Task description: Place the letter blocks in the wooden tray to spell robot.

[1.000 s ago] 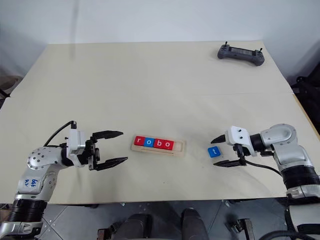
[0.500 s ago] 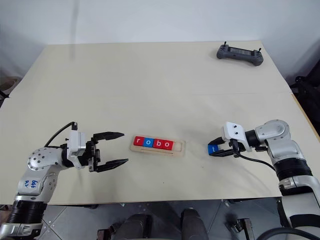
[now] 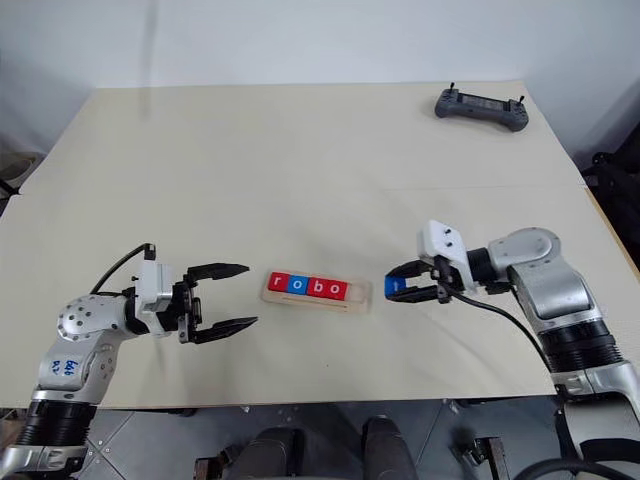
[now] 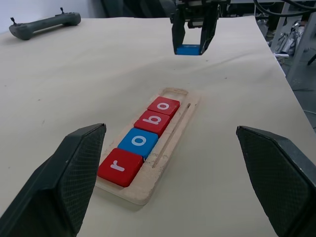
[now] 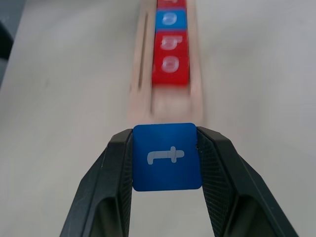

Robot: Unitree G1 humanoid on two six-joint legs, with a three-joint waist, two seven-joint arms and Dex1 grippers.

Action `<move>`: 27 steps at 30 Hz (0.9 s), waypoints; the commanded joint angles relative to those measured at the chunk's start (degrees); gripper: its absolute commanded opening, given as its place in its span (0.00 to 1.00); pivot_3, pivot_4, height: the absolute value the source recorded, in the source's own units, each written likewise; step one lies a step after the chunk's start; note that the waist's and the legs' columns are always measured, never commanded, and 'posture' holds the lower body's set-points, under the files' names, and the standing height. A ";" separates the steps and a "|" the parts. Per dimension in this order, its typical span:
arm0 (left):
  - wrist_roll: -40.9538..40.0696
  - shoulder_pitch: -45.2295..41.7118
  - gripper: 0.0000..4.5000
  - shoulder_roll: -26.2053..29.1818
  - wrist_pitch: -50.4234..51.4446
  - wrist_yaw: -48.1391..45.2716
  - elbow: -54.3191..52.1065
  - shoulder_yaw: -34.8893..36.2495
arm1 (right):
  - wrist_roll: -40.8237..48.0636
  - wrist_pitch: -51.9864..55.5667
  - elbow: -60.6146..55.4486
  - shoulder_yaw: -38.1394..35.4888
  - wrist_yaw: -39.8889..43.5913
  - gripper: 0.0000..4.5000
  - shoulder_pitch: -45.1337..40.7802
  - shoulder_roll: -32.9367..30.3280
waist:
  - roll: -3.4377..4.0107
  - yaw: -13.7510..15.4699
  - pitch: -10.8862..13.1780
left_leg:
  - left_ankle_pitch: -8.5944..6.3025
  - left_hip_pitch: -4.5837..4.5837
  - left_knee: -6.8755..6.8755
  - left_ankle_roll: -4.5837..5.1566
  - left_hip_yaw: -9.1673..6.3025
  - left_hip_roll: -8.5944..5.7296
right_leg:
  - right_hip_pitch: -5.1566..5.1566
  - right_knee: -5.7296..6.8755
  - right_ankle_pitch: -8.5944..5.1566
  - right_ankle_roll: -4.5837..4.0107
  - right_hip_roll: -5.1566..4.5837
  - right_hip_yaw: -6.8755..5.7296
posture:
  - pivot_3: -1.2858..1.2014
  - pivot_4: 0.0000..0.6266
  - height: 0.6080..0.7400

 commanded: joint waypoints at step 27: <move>0.18 -0.62 1.00 -1.14 -1.63 0.55 0.50 0.18 | -4.26 15.89 -7.21 7.31 -12.76 0.33 -3.44 9.09 | 0.00 -0.21 0.00 | 0.00 -0.08 -0.03 0.00 -0.04 -0.03 | -0.11 0.04 0.00 0.00 0.01 -0.05 | 0.52 0.24 1.00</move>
